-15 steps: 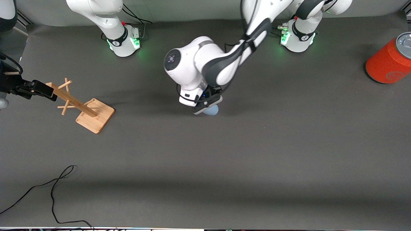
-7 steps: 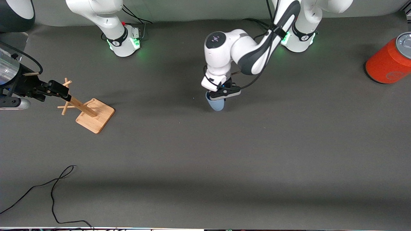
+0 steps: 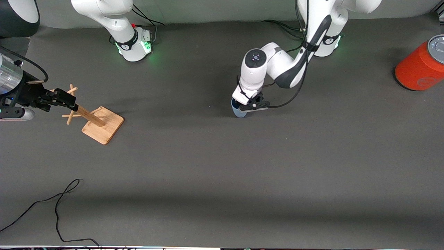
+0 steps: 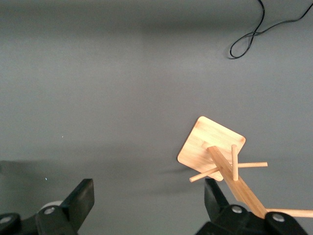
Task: Rotate and upright cup with both arms
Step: 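Rotate the cup upright with the left gripper and set it down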
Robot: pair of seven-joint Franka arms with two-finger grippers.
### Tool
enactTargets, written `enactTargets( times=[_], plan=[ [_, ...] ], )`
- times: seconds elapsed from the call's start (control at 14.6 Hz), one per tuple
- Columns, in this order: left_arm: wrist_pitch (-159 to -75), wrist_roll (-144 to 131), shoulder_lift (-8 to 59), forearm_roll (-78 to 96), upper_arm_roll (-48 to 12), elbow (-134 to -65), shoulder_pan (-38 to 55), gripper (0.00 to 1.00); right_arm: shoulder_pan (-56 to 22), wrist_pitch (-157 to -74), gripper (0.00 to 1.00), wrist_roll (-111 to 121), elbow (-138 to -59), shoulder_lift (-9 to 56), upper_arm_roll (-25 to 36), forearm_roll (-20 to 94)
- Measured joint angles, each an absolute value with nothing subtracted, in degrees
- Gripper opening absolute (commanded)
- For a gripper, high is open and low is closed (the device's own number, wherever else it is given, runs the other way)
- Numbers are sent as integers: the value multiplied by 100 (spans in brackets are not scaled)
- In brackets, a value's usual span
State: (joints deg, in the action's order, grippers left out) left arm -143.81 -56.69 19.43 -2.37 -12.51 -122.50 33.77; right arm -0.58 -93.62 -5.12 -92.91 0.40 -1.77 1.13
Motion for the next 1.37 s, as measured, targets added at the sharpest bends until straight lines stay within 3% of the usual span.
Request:
enactTargets(
  times=[0.48,0.55,0.62,0.69,0.75,0.89,1.1,1.37],
  plan=[
    [-14460,-5492,2461,-37,-1290,-11930,3376,1,-16,-9416,100,-512,-9177,38,-74,113],
    [-14463,-5491,2497,-37,-1290,-11906,3376,8,-14,-9416,100,-505,-9158,38,-19,113],
    [-14463,-5488,2524,-38,-1291,-11878,3376,31,-13,-9416,100,-475,-9143,37,30,117],
    [-14463,-5486,2549,-38,-1291,-11846,3376,66,-12,-9416,100,-457,-9135,37,59,117],
    [-14463,-5481,2568,-38,-1291,-11819,3376,85,-13,-9416,100,-455,-9132,36,63,118],
    [-14457,-5462,2579,-38,-1291,-11787,3376,100,-24,-9416,100,-455,-9133,38,52,119],
    [-14305,-5460,2548,-38,-1291,-11675,3373,100,-37,-9419,100,-455,-9132,45,31,119],
    [-12877,-5321,2060,-10,-1292,-11208,3356,100,-37,-9416,100,-447,-9132,51,29,119]
  ],
)
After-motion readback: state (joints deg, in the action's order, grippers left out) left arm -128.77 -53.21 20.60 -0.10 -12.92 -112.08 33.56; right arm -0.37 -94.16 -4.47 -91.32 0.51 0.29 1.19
